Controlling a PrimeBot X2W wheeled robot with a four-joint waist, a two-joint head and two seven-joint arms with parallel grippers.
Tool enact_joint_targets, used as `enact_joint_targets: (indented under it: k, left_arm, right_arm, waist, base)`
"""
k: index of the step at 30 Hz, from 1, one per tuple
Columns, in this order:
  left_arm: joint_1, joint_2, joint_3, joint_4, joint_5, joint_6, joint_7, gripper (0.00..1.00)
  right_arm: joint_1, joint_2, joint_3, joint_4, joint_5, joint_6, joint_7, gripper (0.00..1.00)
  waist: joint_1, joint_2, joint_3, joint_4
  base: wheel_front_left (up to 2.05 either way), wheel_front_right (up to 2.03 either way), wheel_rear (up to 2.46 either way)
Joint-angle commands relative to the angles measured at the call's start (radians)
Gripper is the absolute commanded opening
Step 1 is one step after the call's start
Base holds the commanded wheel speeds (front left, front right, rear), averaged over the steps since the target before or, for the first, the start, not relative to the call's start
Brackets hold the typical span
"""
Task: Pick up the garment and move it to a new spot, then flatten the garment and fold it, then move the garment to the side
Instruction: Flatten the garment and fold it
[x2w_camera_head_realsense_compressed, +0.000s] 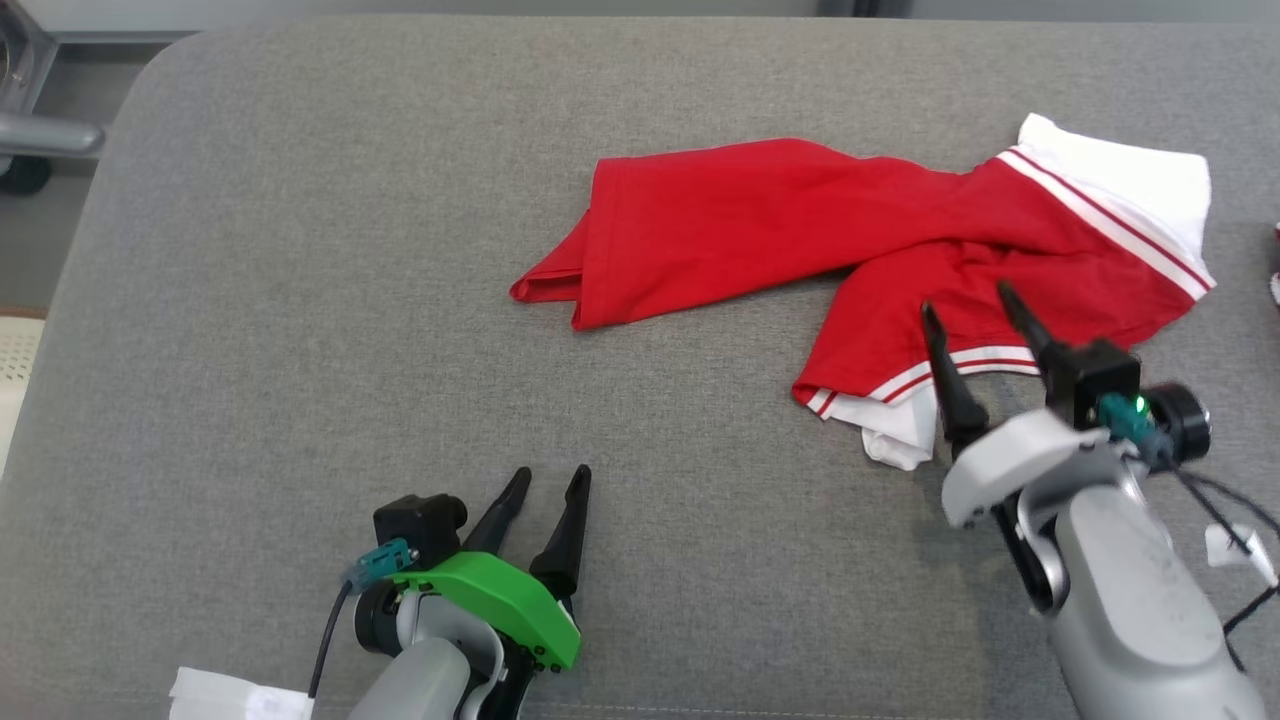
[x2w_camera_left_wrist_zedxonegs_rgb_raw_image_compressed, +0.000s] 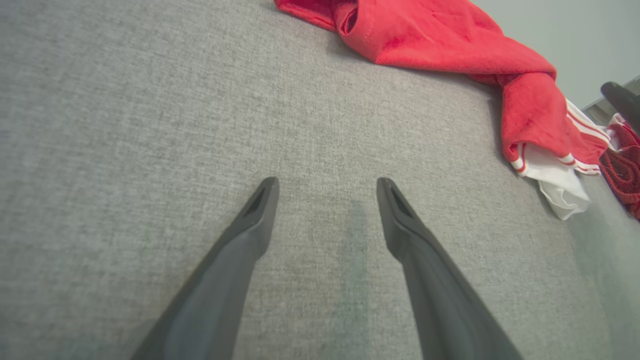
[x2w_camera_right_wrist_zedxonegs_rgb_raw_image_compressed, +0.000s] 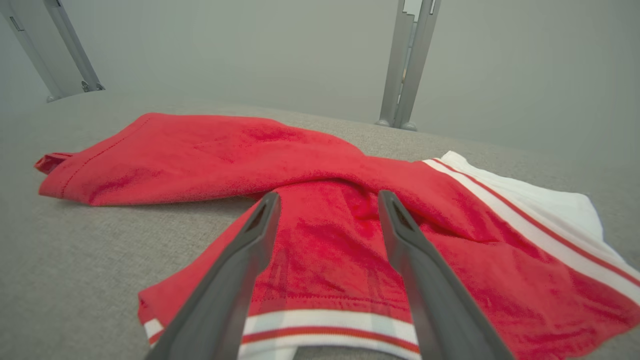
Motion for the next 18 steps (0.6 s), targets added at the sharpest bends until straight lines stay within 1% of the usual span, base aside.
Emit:
enact_joint_targets:
  k: [1,5,11,14,18]
  left_arm:
    - [0.018,0.001,0.003,0.007,-0.003,0.003,0.003,1.0]
    - [0.03,0.001,0.01,0.01,0.002,0.003,0.003,1.0]
    - [0.04,0.002,0.0,0.012,-0.01,0.003,0.002,1.0]
    - [0.038,0.002,-0.002,0.015,-0.016,0.003,0.002,1.0]
    - [0.044,0.002,0.005,0.019,-0.023,0.003,0.002,1.0]
  right_arm:
    - [0.026,-0.003,0.01,-0.012,0.014,-0.002,-0.003,1.0]
    - [0.146,0.012,0.078,-0.037,0.092,-0.002,-0.003,1.0]
    - [0.202,0.033,0.148,-0.014,0.14,-0.002,-0.003,1.0]
    - [0.198,0.041,0.174,0.02,0.115,-0.002,-0.003,1.0]
    - [0.189,0.047,0.16,0.043,0.079,-0.002,-0.003,1.0]
  waist:
    - [0.0,0.0,-0.029,-0.03]
    - [0.0,0.0,-0.04,-0.041]
    - [0.0,0.0,-0.047,-0.034]
    - [0.0,0.0,-0.042,-0.019]
    - [0.0,0.0,-0.037,-0.003]
  base:
    - [0.0,0.0,0.0]
    - [0.0,0.0,0.0]
    - [0.0,0.0,0.0]
    - [0.0,0.0,0.0]
    - [0.0,0.0,0.0]
